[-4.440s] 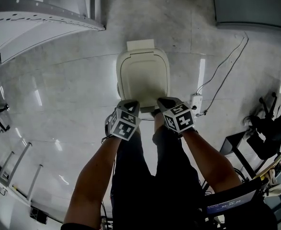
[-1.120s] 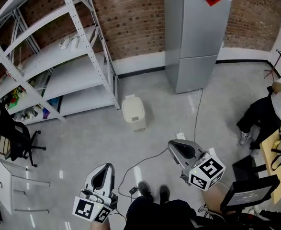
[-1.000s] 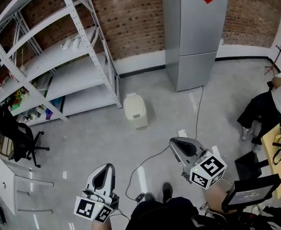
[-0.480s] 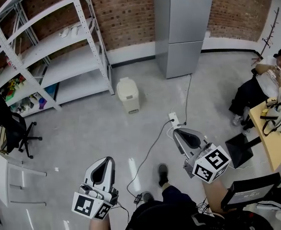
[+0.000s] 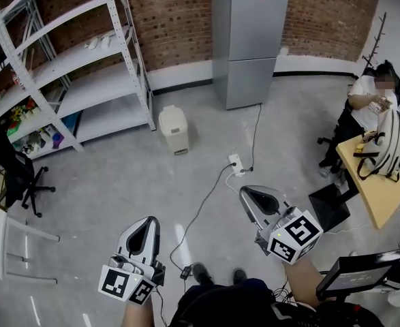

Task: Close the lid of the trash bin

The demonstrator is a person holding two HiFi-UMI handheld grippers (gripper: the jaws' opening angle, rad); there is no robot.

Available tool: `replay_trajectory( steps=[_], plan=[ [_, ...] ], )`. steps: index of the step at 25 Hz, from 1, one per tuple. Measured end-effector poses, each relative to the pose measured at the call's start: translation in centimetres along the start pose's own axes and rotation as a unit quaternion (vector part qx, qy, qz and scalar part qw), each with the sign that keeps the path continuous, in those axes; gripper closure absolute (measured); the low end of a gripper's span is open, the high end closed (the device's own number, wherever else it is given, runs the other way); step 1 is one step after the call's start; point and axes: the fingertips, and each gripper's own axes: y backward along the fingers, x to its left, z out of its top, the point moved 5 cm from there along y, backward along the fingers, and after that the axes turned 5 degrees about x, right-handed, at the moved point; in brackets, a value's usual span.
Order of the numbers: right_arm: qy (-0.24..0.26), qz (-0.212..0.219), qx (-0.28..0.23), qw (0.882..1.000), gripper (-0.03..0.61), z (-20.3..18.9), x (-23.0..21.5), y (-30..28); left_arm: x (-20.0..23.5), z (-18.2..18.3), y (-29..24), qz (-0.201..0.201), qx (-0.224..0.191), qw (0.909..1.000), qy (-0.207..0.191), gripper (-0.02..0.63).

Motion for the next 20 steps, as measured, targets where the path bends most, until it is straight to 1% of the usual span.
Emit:
replay_trajectory(
  steps=[3,6,9,14,17,20],
  plan=[
    [0.003,0.010,0.005,1.000,0.571,-0.4,-0.1,2.3,-2.6,-0.4,0.2,0.018,0.004,0.9998,0.003,0.615],
    [0.010,0.026,0.003,1.000,0.571,-1.2,-0.7,5.1,-5.9,-1.1,0.3,0.029,0.017,0.9993,-0.018,0.615],
    [0.009,0.029,0.003,1.000,0.571,-1.8,-1.3,7.2,-8.1,-1.5,0.6,0.040,0.020,0.9987,-0.024,0.615],
    [0.001,0.015,0.007,1.000,0.571,-2.9,-1.2,8.4,-9.0,-1.7,1.8,0.050,0.019,0.9980,-0.034,0.615],
    [0.008,0.006,0.008,1.000,0.572,-3.0,-0.9,8.5,-8.7,-1.6,2.2,0.043,0.015,0.9983,-0.035,0.615],
    [0.001,0.000,0.004,1.000,0.572,-2.4,0.2,8.6,-8.3,-0.8,3.0,0.033,0.012,0.9989,-0.030,0.615]
  ],
)
